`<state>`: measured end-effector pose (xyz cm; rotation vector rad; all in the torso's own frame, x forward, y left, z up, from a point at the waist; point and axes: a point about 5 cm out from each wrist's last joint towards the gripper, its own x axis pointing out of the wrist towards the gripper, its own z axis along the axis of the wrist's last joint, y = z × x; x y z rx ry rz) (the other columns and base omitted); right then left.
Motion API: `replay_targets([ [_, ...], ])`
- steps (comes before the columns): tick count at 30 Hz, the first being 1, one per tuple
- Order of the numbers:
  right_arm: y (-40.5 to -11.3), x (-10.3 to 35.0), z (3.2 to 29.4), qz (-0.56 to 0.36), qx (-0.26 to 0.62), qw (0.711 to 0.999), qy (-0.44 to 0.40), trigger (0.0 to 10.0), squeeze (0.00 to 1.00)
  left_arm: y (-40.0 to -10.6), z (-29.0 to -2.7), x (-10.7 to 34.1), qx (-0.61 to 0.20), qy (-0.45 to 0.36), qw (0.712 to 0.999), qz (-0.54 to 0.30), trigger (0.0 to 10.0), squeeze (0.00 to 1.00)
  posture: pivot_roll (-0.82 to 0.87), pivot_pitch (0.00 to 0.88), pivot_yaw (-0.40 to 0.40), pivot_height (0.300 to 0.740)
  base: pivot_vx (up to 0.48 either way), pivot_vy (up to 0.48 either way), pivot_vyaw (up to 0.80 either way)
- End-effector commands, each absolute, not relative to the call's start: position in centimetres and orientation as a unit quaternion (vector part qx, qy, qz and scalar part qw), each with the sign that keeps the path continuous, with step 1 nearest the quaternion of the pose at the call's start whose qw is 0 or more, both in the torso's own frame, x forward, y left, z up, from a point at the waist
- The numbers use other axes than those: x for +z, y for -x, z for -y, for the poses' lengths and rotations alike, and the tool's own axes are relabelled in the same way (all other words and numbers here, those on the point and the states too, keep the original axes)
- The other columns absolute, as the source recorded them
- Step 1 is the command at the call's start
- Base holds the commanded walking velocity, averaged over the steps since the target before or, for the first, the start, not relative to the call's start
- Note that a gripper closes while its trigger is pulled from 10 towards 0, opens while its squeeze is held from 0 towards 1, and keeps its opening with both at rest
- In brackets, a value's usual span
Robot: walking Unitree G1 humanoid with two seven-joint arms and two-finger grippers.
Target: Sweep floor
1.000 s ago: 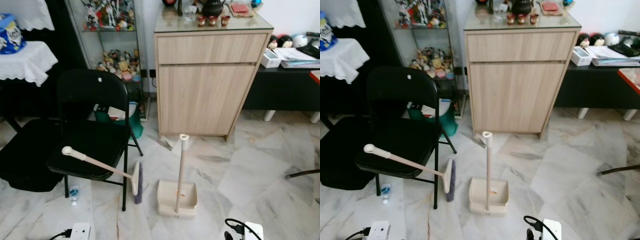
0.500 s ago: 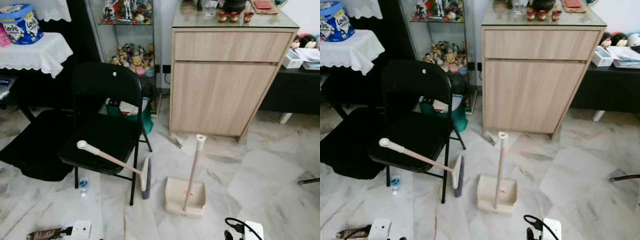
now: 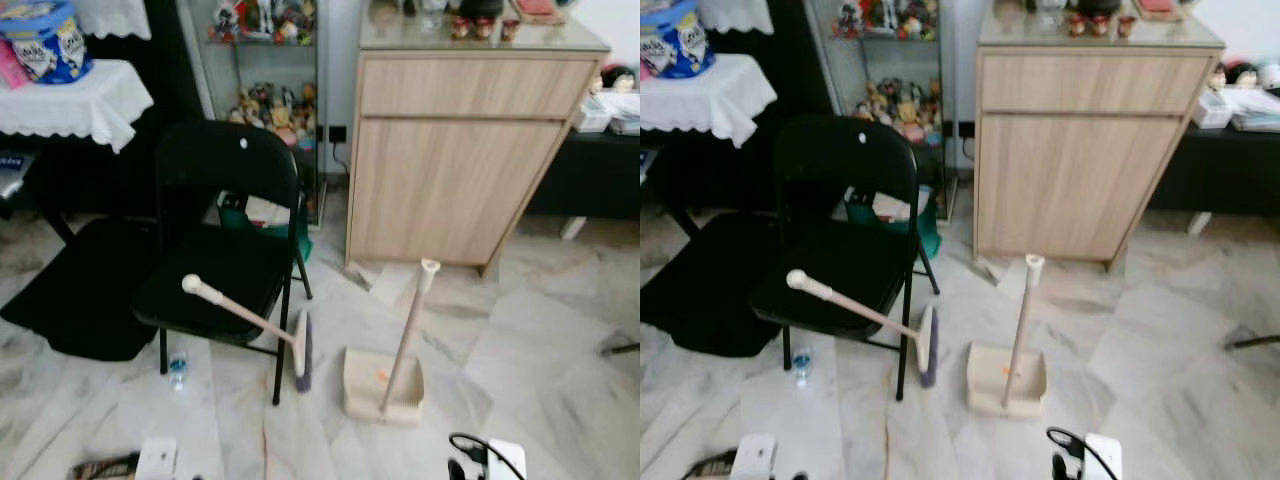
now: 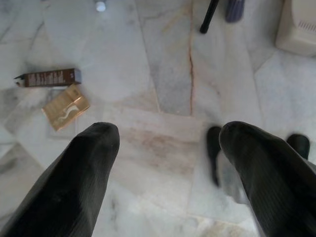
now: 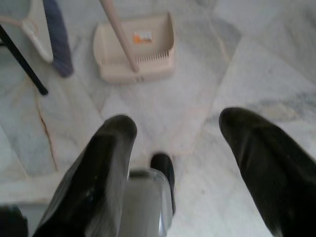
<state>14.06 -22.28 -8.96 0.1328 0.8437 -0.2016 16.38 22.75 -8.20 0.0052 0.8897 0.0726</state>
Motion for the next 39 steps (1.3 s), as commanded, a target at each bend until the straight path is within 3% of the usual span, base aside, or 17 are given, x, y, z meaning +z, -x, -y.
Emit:
replay_targets([
  [1,-14.4,-8.9,22.0,-0.403,-0.098,0.907,-0.07,10.0,0.0,-15.7,-23.3,-8.4,0.044,-0.008,0.895,-0.443,10.0,0.0,-0.02,0.042,0.045,0.74,0.0,0.0,0.0],
  [19,-14.5,-8.9,22.0,-0.402,-0.1,0.907,-0.072,10.0,0.0,-17.3,-22.5,-7.9,0.038,-0.001,0.903,-0.428,10.0,0.0,-0.02,0.051,0.05,0.74,0.0,0.018,0.0],
  [24,-14.5,-8.9,22.0,-0.402,-0.101,0.907,-0.073,10.0,0.0,-17.3,-22.4,-7.9,0.037,-0.007,0.903,-0.427,10.0,0.0,-0.02,0.052,0.05,0.74,0.0,0.448,0.0],
  [39,-14.5,-8.9,21.9,-0.401,-0.1,0.908,-0.074,10.0,0.0,-17.1,-23.1,-7.9,0.035,-0.016,0.902,-0.43,10.0,0.0,-0.02,0.057,0.052,0.74,0.0,0.0,0.0],
])
